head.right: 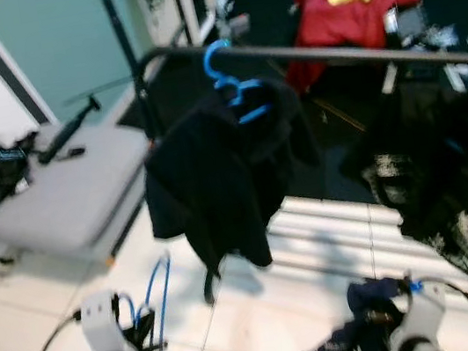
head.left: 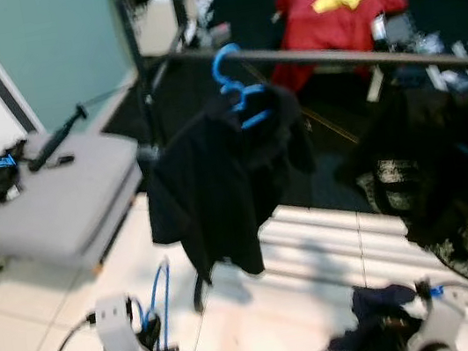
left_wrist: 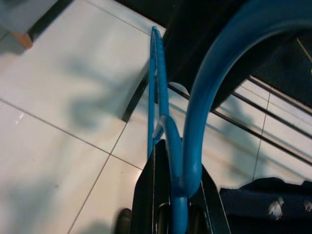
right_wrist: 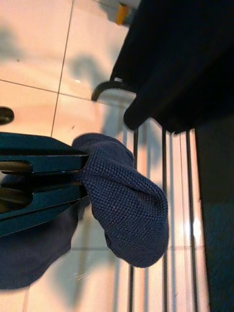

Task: Hang hanger

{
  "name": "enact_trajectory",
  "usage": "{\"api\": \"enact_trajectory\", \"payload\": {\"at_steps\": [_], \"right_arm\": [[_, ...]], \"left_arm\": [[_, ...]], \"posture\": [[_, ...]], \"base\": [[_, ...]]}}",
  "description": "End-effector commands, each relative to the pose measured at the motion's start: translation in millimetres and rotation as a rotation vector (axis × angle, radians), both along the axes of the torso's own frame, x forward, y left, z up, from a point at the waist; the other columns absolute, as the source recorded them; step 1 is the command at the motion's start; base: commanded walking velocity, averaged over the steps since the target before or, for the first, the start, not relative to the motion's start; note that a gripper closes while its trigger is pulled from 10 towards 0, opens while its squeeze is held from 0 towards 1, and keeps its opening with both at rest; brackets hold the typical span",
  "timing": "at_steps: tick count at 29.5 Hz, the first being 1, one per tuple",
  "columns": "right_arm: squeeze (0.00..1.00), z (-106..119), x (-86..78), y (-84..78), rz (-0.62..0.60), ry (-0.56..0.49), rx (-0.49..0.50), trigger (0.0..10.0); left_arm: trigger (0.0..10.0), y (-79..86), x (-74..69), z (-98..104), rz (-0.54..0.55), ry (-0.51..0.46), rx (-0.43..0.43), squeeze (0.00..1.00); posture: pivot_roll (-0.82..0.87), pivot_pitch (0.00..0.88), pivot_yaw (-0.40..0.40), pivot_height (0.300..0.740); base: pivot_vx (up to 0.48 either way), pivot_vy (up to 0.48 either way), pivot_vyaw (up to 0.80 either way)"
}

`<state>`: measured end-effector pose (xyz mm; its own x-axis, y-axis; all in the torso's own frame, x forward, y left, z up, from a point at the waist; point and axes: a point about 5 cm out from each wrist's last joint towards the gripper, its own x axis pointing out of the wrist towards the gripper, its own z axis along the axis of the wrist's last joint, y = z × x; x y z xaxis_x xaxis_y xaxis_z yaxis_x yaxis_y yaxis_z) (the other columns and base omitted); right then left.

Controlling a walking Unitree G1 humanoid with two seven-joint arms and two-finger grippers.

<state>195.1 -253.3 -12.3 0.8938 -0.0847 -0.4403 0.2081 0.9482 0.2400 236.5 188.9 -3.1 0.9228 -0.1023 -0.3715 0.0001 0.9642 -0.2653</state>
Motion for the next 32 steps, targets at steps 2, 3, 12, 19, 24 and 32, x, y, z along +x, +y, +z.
{"api": "enact_trajectory", "payload": {"at_steps": [2,3,12,19,24,32], "right_arm": [[0.0,-2.9,-1.0,4.7,0.013,-0.006,0.003,10.0],[0.0,-3.6,-0.6,4.9,0.011,-0.008,0.002,10.0],[0.0,-5.5,3.0,8.1,0.015,-0.019,0.003,10.0],[0.0,-6.3,4.3,8.0,0.017,-0.027,0.001,10.0],[0.0,-6.6,4.6,7.1,0.018,-0.029,0.001,10.0],[0.0,-7.3,4.9,5.5,0.018,-0.03,0.0,10.0]], "left_arm": [[10.0,6.8,-7.1,-7.0,0.028,0.027,0.017,0.0],[10.0,6.9,-6.8,-7.5,0.029,0.023,0.017,0.0],[10.0,8.1,-6.2,-9.4,0.029,0.018,0.013,0.0],[10.0,7.4,-5.2,-11.7,0.021,0.024,0.009,0.0],[10.0,7.0,-4.1,-12.3,0.018,0.023,0.008,0.0],[10.0,6.8,-3.3,-12.6,0.018,0.021,0.008,0.0]], "posture": [[0.0,0.11,-0.028,0.74],[0.0,0.111,-0.028,0.74],[0.0,0.117,-0.026,0.74],[0.0,0.12,-0.028,0.74],[-0.01,0.124,-0.028,0.74],[-0.01,0.128,-0.031,0.74]], "base": [[0.0,0.0,0.73],[0.0,0.0,0.73],[0.0,0.0,0.73],[0.0,0.0,0.73],[0.0,0.0,0.73],[0.0,0.0,0.73]]}}
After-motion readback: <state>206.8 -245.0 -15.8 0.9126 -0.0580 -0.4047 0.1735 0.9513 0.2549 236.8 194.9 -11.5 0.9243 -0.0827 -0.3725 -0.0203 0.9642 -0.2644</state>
